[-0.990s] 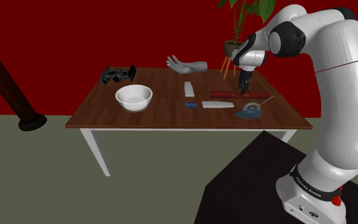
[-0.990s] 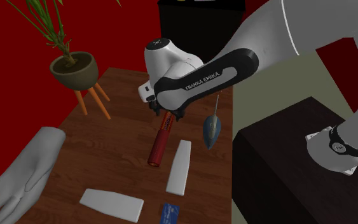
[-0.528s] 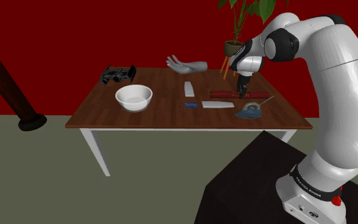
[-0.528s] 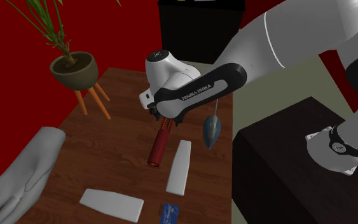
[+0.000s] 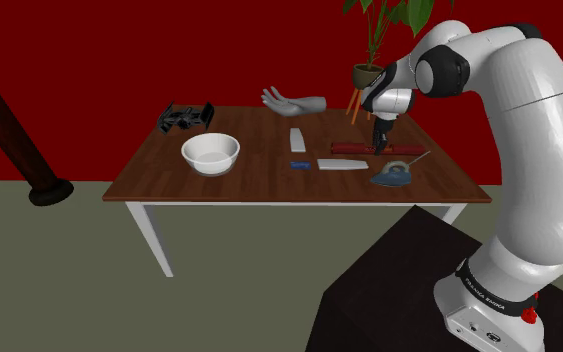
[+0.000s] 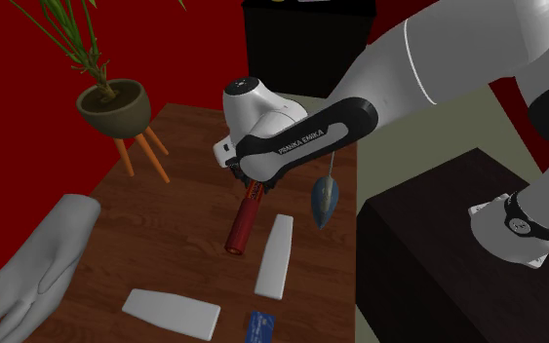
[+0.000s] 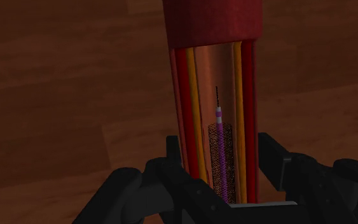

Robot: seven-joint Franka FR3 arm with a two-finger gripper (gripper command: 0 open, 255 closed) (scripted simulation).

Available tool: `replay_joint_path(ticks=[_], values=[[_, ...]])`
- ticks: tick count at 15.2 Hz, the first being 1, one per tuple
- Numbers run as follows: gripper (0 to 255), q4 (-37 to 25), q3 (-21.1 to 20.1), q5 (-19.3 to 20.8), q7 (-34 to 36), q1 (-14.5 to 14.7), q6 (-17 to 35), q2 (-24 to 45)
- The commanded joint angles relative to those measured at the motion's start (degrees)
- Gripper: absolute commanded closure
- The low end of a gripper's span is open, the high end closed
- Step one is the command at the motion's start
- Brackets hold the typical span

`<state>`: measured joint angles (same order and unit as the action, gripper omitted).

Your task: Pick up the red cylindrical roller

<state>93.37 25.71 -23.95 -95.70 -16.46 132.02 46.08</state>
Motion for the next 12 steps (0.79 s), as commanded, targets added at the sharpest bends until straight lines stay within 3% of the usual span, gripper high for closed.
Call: replay_joint_path(ticks=[1, 12], values=[[255, 0.0, 0.0, 0.0, 0.0, 0.0, 0.0, 0.1], [255, 0.7, 2.1, 2.2, 1.2, 1.4, -4.4, -5.2]])
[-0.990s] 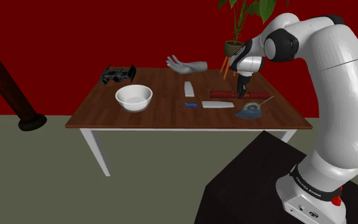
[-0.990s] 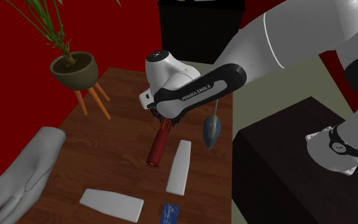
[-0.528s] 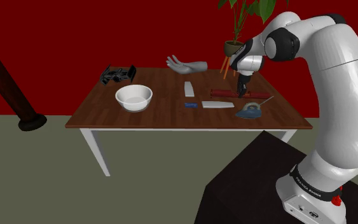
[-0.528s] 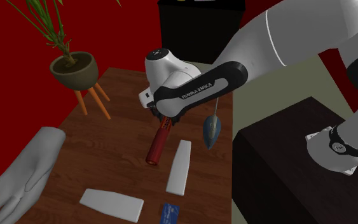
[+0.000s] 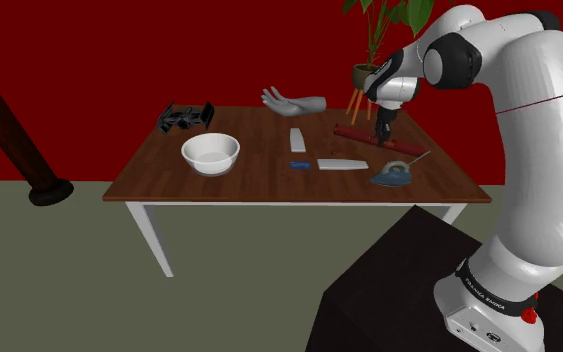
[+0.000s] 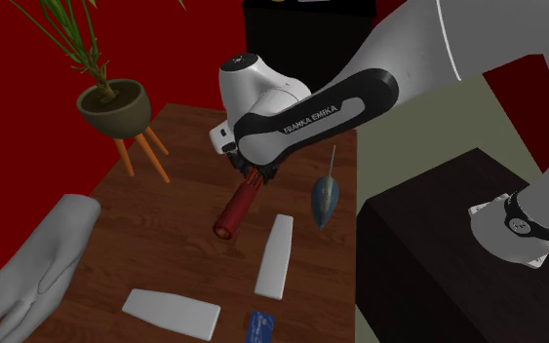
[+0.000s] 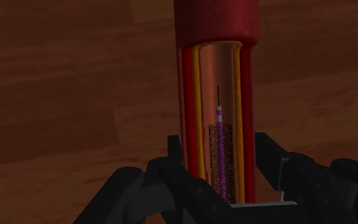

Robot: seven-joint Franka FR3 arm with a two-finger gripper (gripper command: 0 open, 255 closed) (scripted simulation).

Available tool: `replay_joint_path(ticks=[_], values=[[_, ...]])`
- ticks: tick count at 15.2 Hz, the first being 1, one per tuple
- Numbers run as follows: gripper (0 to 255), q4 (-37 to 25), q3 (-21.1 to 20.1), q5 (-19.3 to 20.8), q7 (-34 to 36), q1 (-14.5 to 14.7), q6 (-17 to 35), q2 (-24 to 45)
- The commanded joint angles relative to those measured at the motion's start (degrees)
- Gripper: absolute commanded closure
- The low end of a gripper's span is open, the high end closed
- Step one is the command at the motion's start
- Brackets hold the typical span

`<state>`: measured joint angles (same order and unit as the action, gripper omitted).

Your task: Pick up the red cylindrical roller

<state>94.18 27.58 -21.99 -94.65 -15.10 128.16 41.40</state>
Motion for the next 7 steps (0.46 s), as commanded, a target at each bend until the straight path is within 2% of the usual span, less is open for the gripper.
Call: replay_joint_path(ticks=[1, 7], values=[[255, -0.2, 0.4, 0.5, 0.2, 0.2, -1.0, -1.0], [255, -0.4, 1.2, 1.4, 0.7, 0.7, -3.1, -2.9]])
